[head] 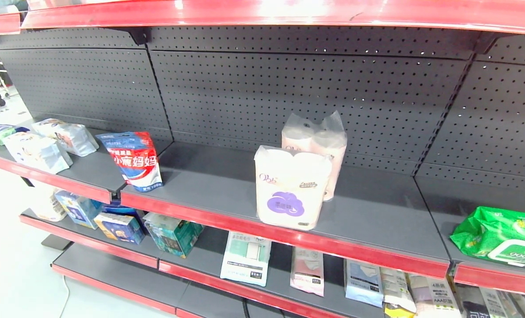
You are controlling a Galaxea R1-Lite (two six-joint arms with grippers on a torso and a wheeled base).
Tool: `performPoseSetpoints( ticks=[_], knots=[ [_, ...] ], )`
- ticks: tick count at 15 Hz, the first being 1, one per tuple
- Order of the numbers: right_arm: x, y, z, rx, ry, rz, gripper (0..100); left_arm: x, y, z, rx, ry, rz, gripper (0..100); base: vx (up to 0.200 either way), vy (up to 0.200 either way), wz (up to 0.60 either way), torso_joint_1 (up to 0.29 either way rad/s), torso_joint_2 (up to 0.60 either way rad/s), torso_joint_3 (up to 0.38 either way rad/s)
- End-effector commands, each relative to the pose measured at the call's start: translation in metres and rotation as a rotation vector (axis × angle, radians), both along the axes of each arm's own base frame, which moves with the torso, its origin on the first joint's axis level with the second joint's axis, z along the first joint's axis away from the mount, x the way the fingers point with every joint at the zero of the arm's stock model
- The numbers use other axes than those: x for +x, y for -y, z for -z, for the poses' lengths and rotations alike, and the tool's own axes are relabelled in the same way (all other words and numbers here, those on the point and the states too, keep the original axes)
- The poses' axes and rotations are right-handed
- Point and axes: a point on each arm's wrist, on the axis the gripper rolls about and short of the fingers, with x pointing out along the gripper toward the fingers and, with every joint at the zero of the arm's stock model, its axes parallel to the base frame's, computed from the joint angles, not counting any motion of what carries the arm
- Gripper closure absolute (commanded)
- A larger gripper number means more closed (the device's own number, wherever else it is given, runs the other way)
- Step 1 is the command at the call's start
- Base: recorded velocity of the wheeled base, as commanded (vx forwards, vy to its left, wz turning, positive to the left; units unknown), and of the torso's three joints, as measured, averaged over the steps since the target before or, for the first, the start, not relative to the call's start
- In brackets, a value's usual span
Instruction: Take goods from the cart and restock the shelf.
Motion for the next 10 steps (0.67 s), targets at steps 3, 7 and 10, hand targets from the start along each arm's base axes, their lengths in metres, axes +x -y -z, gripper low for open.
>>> performPoseSetpoints(
  ticks=[3, 7, 10],
  knots=[
    [0.0067, 0.0043, 0.0163, 0.137, 0.057, 0.196, 0, 0.0000, 0.0000, 0.0000, 0.002, 0.000, -0.001, 0, 0.000, 0.000, 0.00, 0.000, 0.00, 0.000],
    [0.0065, 0.0007, 0.0224, 0.075, -0.008, 0.027, 0, 0.0000, 0.0000, 0.0000, 0.009, 0.000, 0.001, 0, 0.000, 0.000, 0.00, 0.000, 0.00, 0.000],
    [0.0053, -0.0015, 0.0228, 0.077, 0.016, 0.178, 0, 0.0000, 0.0001, -0.0001, 0.014, 0.001, 0.002, 0, 0.000, 0.000, 0.00, 0.000, 0.00, 0.000]
  ],
)
